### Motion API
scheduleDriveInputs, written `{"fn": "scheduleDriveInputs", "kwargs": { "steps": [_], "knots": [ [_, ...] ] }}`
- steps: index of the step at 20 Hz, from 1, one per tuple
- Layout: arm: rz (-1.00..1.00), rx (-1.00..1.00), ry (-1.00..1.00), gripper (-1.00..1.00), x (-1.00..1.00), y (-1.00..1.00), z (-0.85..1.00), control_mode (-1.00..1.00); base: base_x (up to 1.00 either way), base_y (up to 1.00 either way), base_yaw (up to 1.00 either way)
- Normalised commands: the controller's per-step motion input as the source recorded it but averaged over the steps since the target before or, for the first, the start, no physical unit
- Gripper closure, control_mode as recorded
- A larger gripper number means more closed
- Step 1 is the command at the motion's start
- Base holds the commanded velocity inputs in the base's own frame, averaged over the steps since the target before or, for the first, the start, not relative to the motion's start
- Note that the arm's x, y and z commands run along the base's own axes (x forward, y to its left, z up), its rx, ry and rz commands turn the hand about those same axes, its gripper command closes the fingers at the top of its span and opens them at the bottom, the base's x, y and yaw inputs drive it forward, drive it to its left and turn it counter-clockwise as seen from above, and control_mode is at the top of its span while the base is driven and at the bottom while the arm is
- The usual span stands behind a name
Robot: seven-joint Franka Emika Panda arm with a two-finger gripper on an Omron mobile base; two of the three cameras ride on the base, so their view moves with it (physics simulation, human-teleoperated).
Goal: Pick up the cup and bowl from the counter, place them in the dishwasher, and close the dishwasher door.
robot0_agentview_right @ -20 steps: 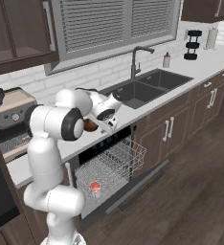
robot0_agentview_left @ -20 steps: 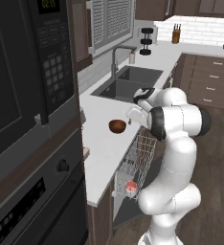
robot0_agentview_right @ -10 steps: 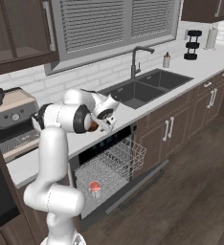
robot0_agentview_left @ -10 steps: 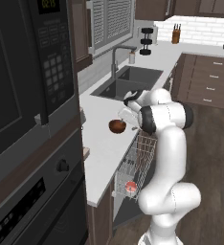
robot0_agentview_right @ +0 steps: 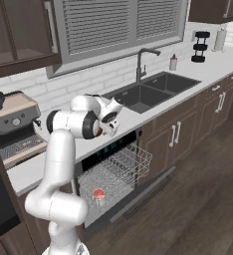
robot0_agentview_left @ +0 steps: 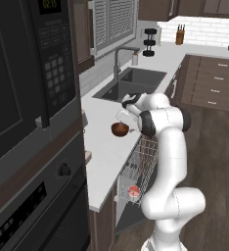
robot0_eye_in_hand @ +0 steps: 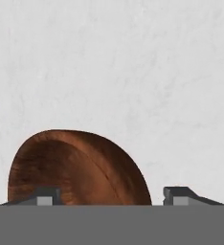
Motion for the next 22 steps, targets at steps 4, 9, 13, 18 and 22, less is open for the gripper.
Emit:
{"fn": "scheduleDriveInputs", "kwargs": {
  "steps": [4, 9, 13, 18, 22],
  "knots": [
    [0.0, 0.0, 0.0, 1.0, -0.06, 0.15, -0.14, -1.0, 0.0, 0.0, 0.0],
    [0.0, 0.0, -0.01, 1.0, -0.36, 0.03, -0.02, -1.0, 0.0, 0.0, 0.0],
    [0.0, 0.0, -0.03, 1.0, -0.9, -0.04, 0.48, -1.0, 0.0, 0.0, 0.0],
    [0.07, -0.05, 0.0, 1.0, -1.0, -0.26, 0.37, -1.0, 0.0, 0.0, 0.0],
    [0.08, -0.02, 0.0, 1.0, -1.0, -0.68, 0.18, -1.0, 0.0, 0.0, 0.0]
  ]
}}
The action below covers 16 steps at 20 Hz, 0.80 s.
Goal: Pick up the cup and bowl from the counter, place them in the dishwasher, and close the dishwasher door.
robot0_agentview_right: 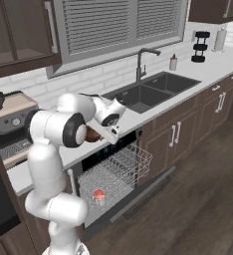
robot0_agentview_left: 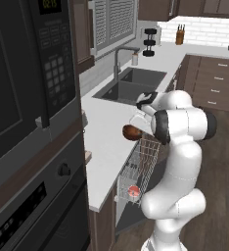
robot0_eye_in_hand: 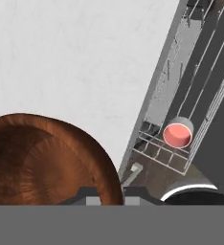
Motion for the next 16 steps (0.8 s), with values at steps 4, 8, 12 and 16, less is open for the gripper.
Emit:
{"fn": "scheduleDriveInputs", "kwargs": {
  "steps": [4, 8, 12, 16],
  "knots": [
    [0.09, -0.01, -0.01, 1.0, -1.0, -0.75, 0.01, -1.0, 0.0, 0.0, 0.0],
    [0.08, 0.0, 0.0, 1.0, -0.98, -0.59, -0.14, -1.0, 0.0, 0.0, 0.0],
    [0.03, 0.0, 0.15, 1.0, -0.21, -0.52, -0.83, -1.0, 0.0, 0.0, 0.0],
    [0.03, 0.0, 0.11, 1.0, 0.03, -0.55, -0.94, -1.0, 0.0, 0.0, 0.0]
  ]
}}
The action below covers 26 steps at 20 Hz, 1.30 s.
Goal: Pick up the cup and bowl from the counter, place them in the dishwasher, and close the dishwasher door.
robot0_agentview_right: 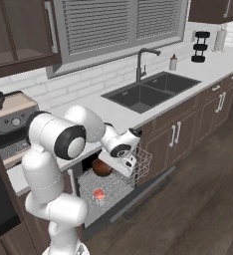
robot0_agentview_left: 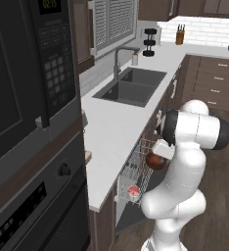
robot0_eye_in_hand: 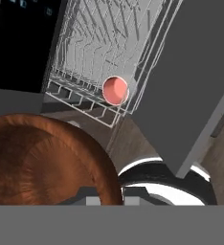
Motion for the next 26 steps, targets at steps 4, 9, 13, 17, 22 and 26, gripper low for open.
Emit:
{"fn": "scheduleDriveInputs", "kwargs": {
  "steps": [4, 9, 13, 17, 22, 26],
  "knots": [
    [0.0, 0.0, 0.0, 1.0, 0.26, -0.3, -0.85, -1.0, 0.0, 0.0, 0.0],
    [0.0, 0.0, -0.04, 1.0, 0.69, -0.01, -0.66, -1.0, 0.0, 0.0, 0.0],
    [0.0, 0.0, -0.11, 1.0, 0.55, 0.0, -0.57, -1.0, 0.0, 0.0, 0.0],
    [0.0, 0.0, -0.12, 1.0, 0.57, 0.0, -0.69, -1.0, 0.0, 0.0, 0.0],
    [0.0, 0.0, -0.16, 1.0, 0.5, 0.07, -0.39, -1.0, 0.0, 0.0, 0.0],
    [0.0, 0.0, -0.13, 1.0, 0.33, 0.17, -0.21, -1.0, 0.0, 0.0, 0.0]
  ]
}}
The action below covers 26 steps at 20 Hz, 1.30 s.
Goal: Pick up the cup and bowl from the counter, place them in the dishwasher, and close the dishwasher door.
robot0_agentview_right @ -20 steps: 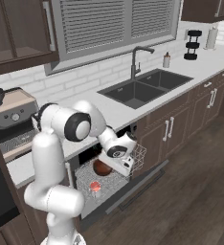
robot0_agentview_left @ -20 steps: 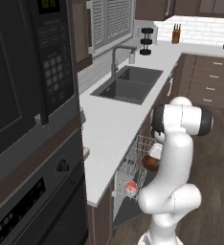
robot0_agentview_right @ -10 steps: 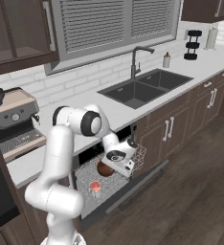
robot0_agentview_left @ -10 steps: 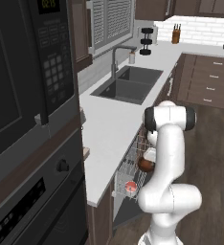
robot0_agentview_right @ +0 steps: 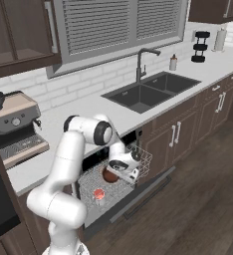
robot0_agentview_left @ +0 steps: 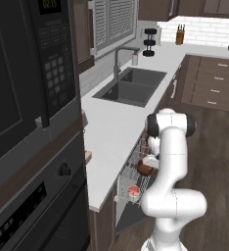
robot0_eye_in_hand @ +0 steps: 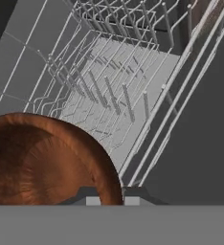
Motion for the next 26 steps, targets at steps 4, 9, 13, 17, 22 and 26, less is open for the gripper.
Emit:
{"fn": "scheduleDriveInputs", "kwargs": {
  "steps": [4, 9, 13, 17, 22, 26],
  "knots": [
    [0.0, 0.0, -0.01, 1.0, 0.33, 0.27, -0.57, -1.0, 0.0, 0.0, 0.0],
    [0.0, 0.0, -0.06, 1.0, 0.19, 0.16, -0.3, -1.0, 0.0, 0.0, 0.0],
    [0.0, -0.01, -0.08, 1.0, 0.02, 0.02, -0.01, -1.0, 0.0, 0.0, 0.0],
    [0.0, -0.15, -0.02, 1.0, 0.0, 0.11, -0.39, -1.0, 0.0, 0.0, 0.0],
    [0.01, -0.35, 0.01, 1.0, -0.25, -0.27, -0.59, -1.0, 0.0, 0.0, 0.0],
    [0.05, -0.32, 0.0, 1.0, -0.53, -0.52, -0.11, -1.0, 0.0, 0.0, 0.0]
  ]
}}
